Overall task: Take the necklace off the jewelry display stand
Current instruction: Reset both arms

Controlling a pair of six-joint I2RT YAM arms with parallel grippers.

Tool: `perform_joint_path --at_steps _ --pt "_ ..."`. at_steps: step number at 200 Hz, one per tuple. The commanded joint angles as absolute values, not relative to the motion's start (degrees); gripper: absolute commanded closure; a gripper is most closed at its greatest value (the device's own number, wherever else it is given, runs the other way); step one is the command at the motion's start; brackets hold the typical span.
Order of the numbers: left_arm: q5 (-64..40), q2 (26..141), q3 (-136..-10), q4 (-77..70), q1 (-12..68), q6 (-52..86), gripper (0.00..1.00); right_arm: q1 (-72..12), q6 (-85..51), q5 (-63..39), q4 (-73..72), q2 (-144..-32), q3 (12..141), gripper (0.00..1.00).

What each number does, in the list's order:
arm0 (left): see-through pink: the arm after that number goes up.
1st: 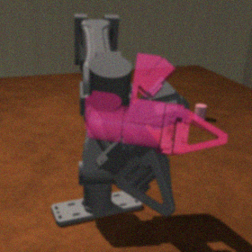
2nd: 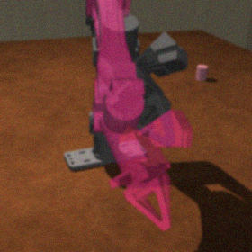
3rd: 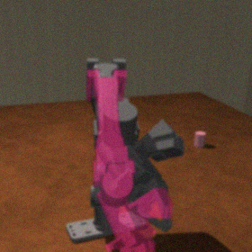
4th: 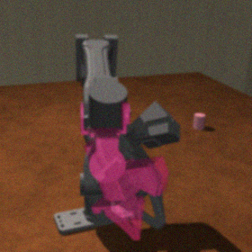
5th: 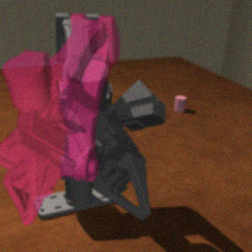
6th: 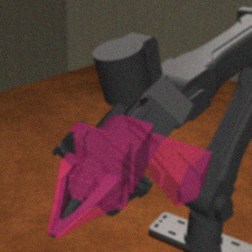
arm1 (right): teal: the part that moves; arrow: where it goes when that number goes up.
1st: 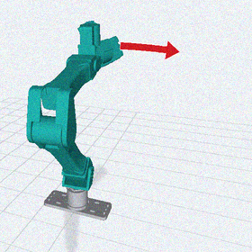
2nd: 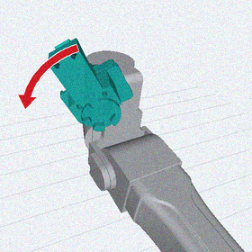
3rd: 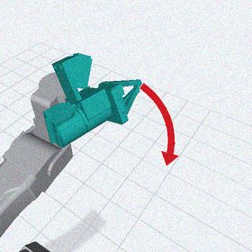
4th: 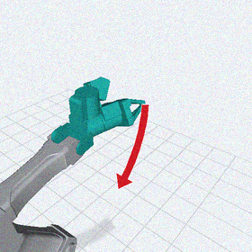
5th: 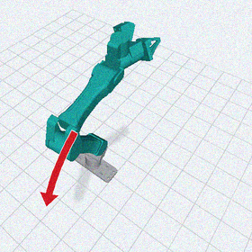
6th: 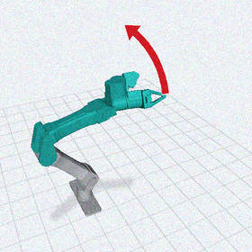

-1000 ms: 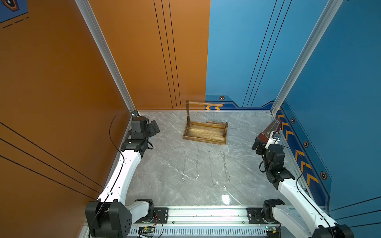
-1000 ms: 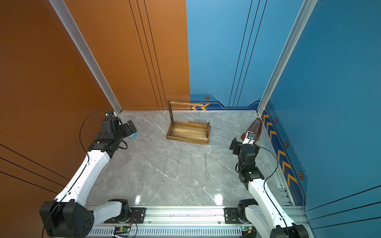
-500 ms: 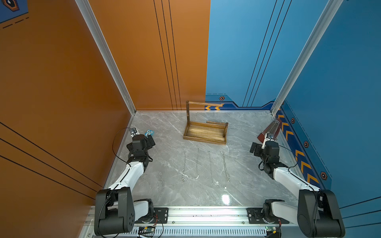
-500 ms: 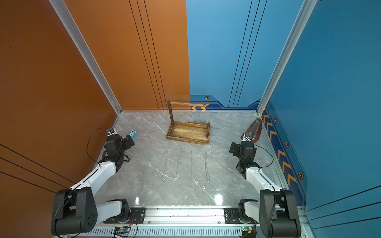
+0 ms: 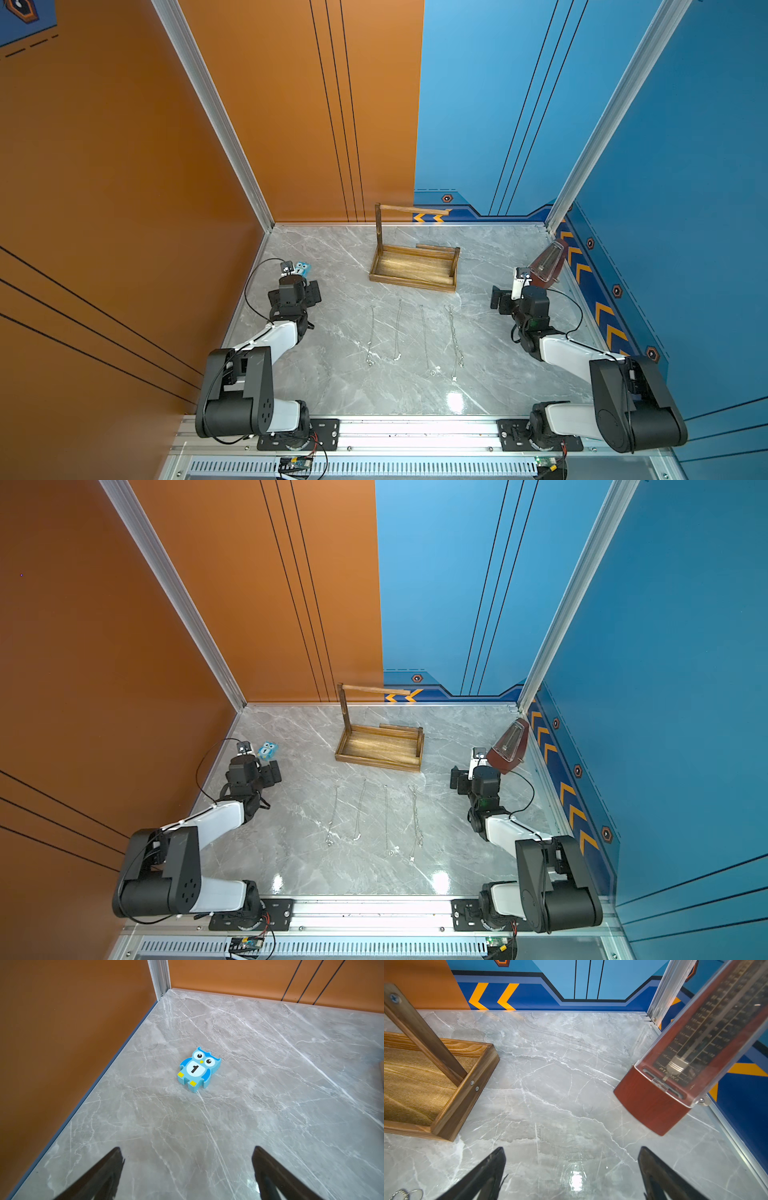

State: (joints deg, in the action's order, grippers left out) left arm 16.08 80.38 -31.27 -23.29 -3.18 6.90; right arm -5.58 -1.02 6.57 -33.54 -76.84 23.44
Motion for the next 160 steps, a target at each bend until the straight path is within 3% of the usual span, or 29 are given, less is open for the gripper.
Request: perform_joint_path --at_steps 1,98,122,160 --pt "13.8 81.0 -28.4 -30.7 -1.9 6.3 0.02 -5.3 1.9 4.5 -42.5 -77.3 19.8 0.0" --pt "11.5 85.7 -22.3 -46.8 1.6 1.7 0.01 -3.7 0.0 5.8 -56.7 -83.7 15.4 0.0" --pt "11.4 87.6 -19.5 -53.7 3.0 -0.2 0.02 -5.4 0.5 10.4 -67.4 -86.5 11.3 0.0" --pt "8.9 87.6 -19.1 -54.2 4.0 -2.4 0.02 -5.0 -0.8 12.3 -68.0 -86.3 10.8 0.0"
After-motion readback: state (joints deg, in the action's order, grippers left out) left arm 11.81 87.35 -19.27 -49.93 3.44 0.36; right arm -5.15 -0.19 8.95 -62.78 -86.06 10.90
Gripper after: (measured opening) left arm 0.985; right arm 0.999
